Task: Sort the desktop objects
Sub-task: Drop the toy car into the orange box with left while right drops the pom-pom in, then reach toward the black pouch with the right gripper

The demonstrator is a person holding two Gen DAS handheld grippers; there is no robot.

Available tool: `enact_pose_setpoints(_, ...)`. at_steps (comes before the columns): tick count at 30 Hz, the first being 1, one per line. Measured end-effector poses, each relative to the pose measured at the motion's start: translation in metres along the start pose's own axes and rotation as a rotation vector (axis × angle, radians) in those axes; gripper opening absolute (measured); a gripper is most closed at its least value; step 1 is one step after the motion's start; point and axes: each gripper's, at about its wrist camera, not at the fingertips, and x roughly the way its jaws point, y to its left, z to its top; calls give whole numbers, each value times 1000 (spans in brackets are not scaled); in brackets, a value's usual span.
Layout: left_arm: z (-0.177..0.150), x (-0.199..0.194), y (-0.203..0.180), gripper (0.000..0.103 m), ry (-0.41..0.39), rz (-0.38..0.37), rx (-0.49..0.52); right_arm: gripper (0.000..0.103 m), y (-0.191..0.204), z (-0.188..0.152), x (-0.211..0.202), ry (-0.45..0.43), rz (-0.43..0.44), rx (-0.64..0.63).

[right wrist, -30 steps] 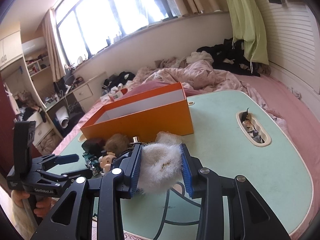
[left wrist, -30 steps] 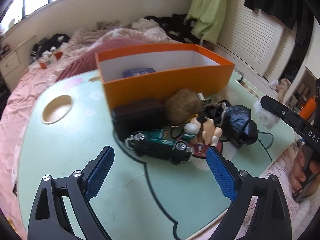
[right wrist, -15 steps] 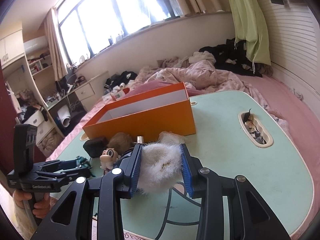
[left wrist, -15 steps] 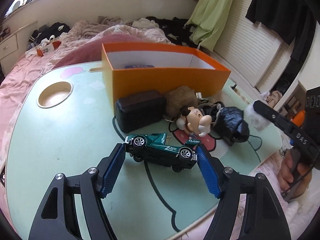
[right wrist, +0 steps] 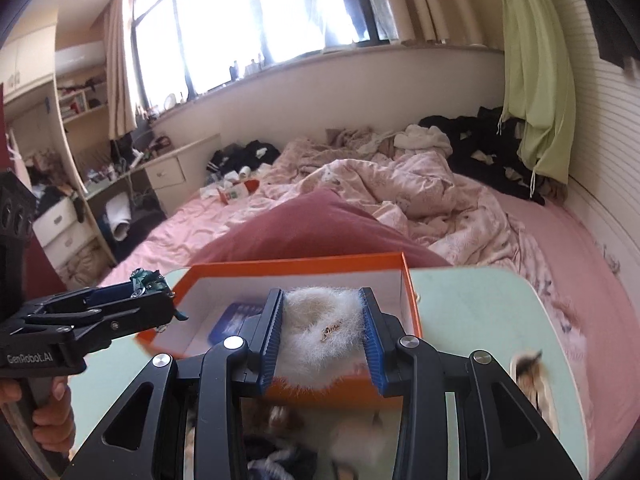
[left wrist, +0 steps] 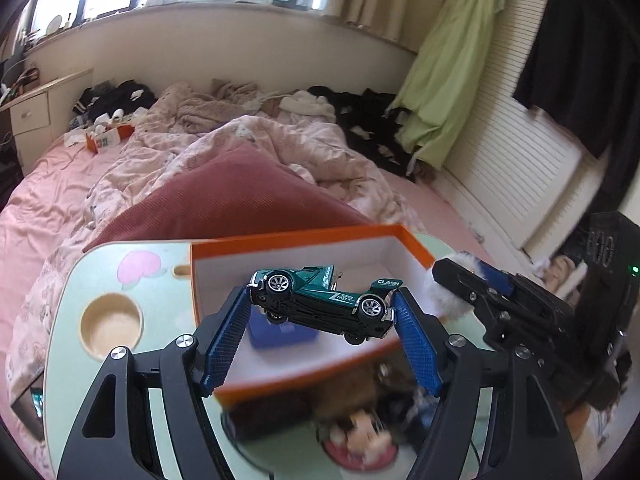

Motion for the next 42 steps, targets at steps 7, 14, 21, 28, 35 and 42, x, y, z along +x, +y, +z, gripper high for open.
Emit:
enact_pose_setpoints(7, -7, 48, 12, 73, 101, 96, -17, 54, -6, -7, 59, 143, -39, -5)
enact_pose_setpoints(14, -12, 23, -1, 73, 17, 110, 47, 67, 0, -18, 49, 101, -34, -53)
enact_pose_setpoints(21, -25, -41, -22, 82, -120, 93, 110, 70, 10, -16, -10, -36, -10, -69)
enact_pose_setpoints(28, -93, -67, -29, 83, -54, 64, 135, 85, 24, -58, -74, 9, -5, -155)
enact_pose_setpoints(35, -146, -49, -12, 83, 86, 137, 96, 87, 19, -124, -86, 154, 22, -174)
enact_pose_setpoints(42, -162, -42, -12, 87, 50, 198, 126, 101, 11, -139, -61, 261, -25, -168)
